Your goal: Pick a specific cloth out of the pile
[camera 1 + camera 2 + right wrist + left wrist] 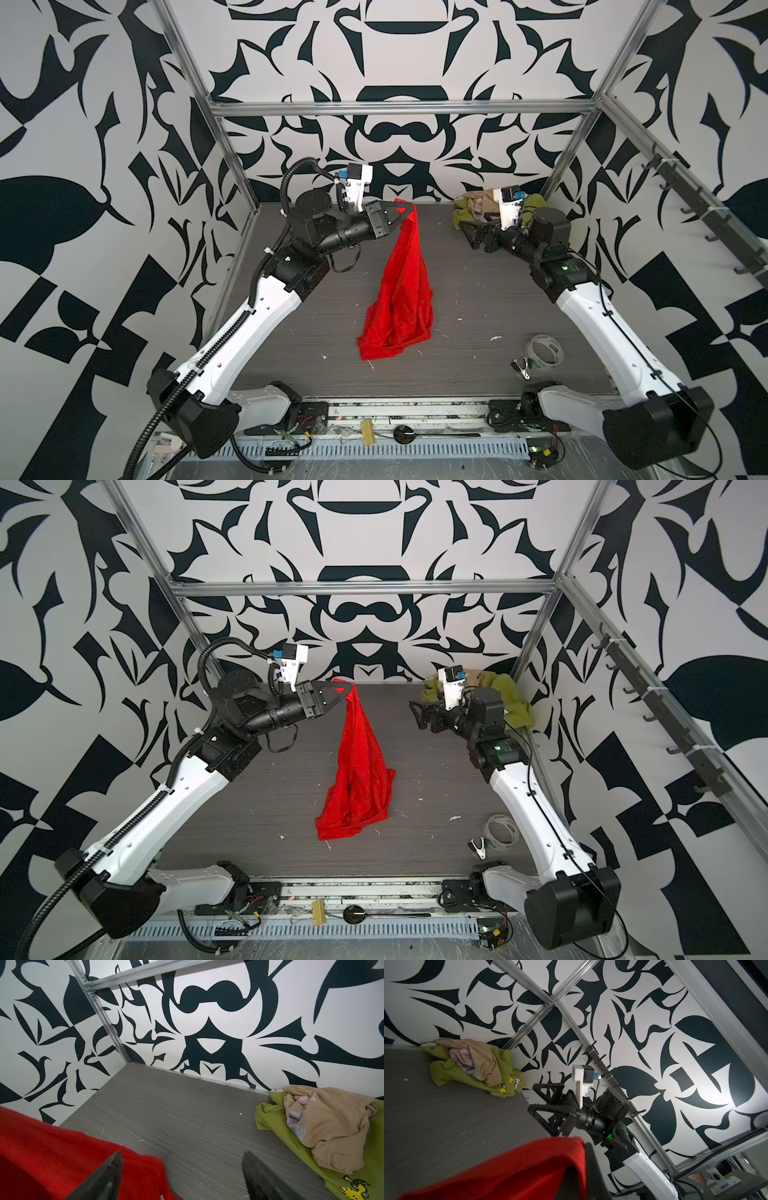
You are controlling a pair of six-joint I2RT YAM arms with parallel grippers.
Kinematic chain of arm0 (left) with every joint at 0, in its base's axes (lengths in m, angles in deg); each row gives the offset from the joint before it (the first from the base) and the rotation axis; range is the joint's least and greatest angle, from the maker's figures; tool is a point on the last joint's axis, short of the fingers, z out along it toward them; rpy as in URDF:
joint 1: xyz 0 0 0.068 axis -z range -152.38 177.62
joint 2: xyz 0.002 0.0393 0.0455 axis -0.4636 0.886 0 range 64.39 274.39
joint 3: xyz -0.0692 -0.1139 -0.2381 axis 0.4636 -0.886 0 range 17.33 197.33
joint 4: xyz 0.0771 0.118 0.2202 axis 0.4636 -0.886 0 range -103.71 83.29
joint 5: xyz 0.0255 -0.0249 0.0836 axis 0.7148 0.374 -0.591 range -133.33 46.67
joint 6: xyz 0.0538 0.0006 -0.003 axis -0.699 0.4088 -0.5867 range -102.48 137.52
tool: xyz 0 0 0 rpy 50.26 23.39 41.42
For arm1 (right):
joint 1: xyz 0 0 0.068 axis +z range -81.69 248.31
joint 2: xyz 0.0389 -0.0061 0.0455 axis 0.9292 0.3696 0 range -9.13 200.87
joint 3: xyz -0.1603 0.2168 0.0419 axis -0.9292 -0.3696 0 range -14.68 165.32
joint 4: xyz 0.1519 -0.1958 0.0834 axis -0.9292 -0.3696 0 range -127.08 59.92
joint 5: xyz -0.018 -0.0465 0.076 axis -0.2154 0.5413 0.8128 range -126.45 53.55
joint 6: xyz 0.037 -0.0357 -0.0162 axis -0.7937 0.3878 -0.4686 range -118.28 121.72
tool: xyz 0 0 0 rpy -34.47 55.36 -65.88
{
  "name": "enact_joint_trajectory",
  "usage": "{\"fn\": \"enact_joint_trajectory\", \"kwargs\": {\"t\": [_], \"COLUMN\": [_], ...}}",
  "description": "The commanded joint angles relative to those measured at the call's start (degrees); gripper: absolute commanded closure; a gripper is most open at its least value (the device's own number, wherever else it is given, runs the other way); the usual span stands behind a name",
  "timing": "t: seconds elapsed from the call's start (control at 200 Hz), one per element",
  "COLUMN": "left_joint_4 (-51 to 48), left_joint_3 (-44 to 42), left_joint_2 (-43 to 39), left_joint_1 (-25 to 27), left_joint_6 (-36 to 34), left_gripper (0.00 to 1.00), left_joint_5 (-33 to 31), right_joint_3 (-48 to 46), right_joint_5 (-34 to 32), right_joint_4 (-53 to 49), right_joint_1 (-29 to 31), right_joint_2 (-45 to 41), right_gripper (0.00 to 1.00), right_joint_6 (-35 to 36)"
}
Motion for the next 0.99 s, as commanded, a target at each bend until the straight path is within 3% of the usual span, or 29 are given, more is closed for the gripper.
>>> {"fn": "enact_joint_trajectory", "kwargs": {"t": [0.0, 0.27, 0.515, 0.99], "left_joint_4": [-0.9, -2.1, -3.3, -11.3], "left_joint_3": [-2.0, -10.1, -15.3, -25.1], "left_joint_2": [-2.9, -5.0, -5.9, -15.1], "left_joint_1": [-0.7, -3.6, -3.6, -3.7], "left_joint_6": [-2.2, -3.4, -3.8, -4.2], "left_gripper": [1.0, 1.0, 1.0, 0.99], "left_joint_5": [-1.3, -2.1, 0.6, 0.4], "right_joint_3": [-0.2, -1.7, -4.0, -4.1], "right_joint_5": [-0.2, -0.2, -0.5, -0.6], "right_joint_4": [1.5, 1.6, 2.0, 2.0], "right_joint_1": [0.5, 1.4, 2.0, 5.0], "right_joint_2": [0.4, 1.2, 1.1, 3.7], "right_gripper": [0.08, 0.08, 0.08, 0.08], "right_joint_6": [0.2, 0.2, 0.1, 0.1]}}
